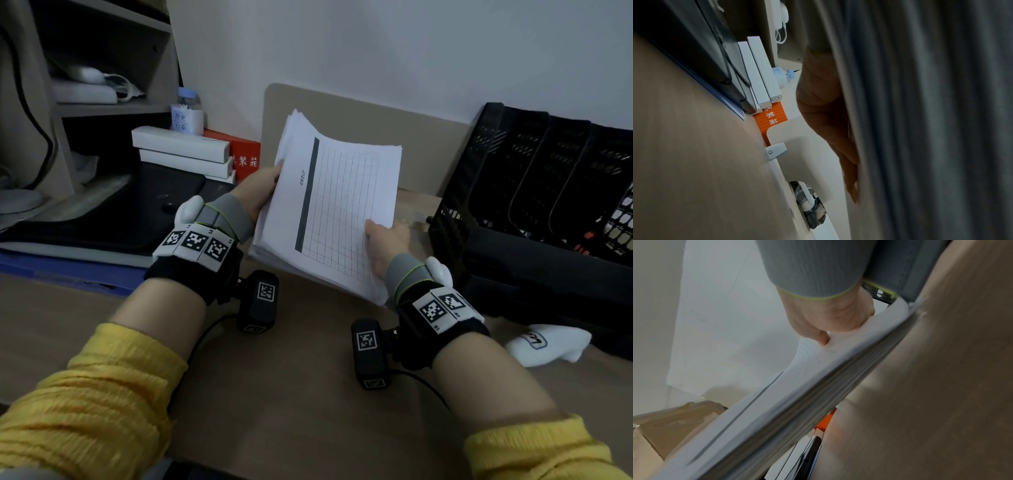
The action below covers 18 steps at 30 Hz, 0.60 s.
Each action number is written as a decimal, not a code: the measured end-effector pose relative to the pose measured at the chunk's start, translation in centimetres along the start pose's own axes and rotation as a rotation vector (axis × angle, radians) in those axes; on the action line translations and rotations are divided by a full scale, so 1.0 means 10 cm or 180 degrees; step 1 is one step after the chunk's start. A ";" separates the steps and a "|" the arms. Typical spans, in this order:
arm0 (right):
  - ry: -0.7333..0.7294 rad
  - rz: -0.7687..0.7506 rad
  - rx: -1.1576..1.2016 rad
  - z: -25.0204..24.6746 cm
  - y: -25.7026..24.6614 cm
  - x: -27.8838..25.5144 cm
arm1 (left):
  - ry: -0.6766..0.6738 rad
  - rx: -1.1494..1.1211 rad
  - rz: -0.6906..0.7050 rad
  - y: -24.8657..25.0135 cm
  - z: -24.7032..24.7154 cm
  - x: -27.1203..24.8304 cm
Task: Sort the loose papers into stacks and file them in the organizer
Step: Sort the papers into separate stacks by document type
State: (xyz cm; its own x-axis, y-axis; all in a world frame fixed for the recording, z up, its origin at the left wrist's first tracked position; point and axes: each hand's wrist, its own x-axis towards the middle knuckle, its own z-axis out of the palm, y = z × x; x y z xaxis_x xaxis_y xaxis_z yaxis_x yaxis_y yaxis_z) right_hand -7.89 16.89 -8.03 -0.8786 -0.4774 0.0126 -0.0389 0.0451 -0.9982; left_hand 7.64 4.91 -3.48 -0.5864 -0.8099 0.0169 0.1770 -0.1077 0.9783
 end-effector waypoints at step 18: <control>-0.0070 -0.1790 0.0849 0.02 -0.19 -0.11 | -0.0250 0.0301 0.0599 -0.04 -0.12 -0.02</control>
State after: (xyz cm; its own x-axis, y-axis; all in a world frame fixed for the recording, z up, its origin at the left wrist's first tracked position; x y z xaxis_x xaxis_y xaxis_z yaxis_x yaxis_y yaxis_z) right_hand -6.72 17.18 -6.14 -0.7481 -0.3826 0.5423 -0.3700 -0.4380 -0.8193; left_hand 8.66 4.43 -4.08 -0.6105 -0.7627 0.2134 0.2164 0.0985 0.9713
